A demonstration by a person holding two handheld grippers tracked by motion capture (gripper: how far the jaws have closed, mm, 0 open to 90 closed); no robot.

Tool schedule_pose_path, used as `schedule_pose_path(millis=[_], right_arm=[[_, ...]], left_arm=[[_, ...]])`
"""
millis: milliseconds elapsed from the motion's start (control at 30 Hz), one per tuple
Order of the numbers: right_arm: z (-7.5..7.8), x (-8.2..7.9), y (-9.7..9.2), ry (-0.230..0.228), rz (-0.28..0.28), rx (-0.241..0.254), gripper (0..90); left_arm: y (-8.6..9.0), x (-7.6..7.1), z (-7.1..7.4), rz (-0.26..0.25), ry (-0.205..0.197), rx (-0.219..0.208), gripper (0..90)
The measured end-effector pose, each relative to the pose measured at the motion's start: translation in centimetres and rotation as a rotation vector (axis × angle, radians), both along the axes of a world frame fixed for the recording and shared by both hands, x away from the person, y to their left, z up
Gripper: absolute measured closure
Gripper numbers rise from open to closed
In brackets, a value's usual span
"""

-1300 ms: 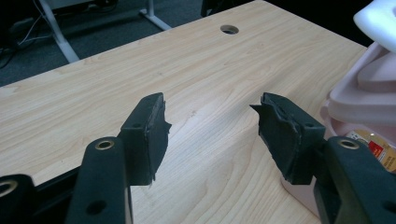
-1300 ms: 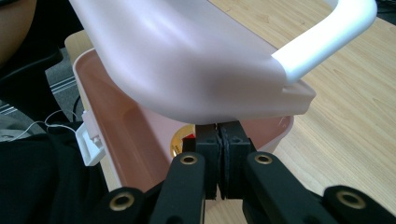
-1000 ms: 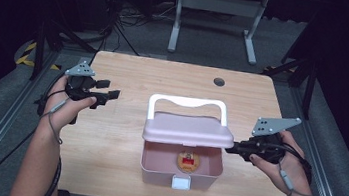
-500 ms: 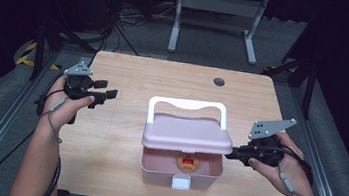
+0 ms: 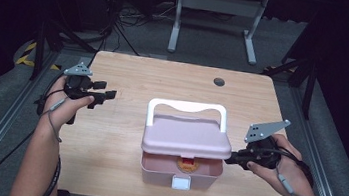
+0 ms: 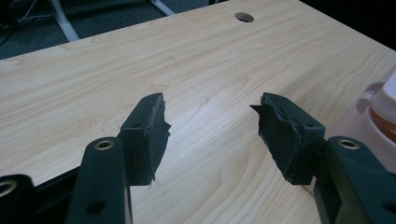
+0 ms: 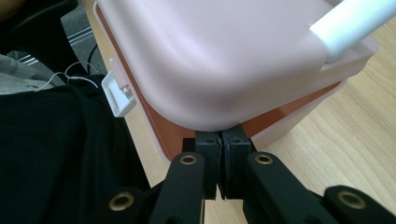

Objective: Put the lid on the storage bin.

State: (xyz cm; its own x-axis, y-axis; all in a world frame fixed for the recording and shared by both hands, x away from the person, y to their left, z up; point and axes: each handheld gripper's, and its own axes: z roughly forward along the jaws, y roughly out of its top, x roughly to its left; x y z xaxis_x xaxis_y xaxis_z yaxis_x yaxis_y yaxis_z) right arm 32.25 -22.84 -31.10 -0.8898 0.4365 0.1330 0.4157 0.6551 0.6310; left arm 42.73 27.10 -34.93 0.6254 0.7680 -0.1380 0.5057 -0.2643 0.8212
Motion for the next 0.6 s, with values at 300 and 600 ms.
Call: schedule_pose_path(millis=[300,600], right_arm=[[-0.28,-0.21,0.26,0.037,0.026,-0.049,87.7],[-0.50,-0.39,0.41,0.066,0.038,-0.082,87.7]], left_arm=[[0.27,0.03,-0.12,0.004,0.010,-0.008,41.3],[0.42,0.05,-0.19,0.005,0.016,-0.009,40.9]])
